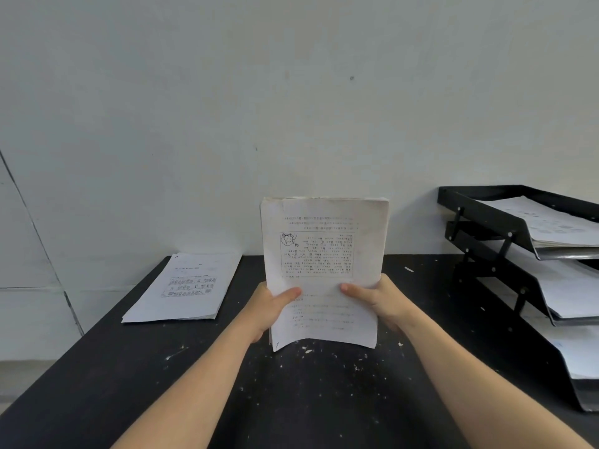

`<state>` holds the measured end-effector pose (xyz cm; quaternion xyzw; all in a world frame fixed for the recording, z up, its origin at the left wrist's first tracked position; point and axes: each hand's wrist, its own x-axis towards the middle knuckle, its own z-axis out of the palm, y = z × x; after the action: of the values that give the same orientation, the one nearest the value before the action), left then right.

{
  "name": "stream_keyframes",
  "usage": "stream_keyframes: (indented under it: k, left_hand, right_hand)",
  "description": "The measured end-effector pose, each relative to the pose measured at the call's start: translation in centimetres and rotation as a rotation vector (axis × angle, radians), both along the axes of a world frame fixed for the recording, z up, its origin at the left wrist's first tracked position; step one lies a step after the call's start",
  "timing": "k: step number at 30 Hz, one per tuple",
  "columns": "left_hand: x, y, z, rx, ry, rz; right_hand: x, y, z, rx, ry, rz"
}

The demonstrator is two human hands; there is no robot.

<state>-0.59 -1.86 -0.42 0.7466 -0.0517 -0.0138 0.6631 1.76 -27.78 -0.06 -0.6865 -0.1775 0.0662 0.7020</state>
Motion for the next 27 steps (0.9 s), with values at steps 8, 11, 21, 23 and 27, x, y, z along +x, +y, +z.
stream_keyframes:
  k: [8,11,21,23,27]
  left_hand:
    - [-0.7,-0.2,-0.6,-0.049,0.03,0.019]
    - [-0.8,-0.3,-0.4,-0.028,0.025,0.027]
    - [-0.8,0.0,0.6,-0.032,0.005,0.017]
    - [-0.6,0.3,1.8,-0.125,-0.029,0.01]
    - [-0.2,0.4,4.6,-0.245,-0.113,0.028]
  right_hand:
    - [-0.7,0.8,-0.3,-0.009,0.017,-0.078]
    - [-0.7,0.8,-0.3,-0.006,0.021,-0.074]
    - [-0.8,0.7,0.6,-0.002,0.007,-0.13]
    - [-0.9,0.8,0.6,0.002,0.002,-0.138]
    - [-1.0,1.0,0.7,-0.007,-0.011,-0.13]
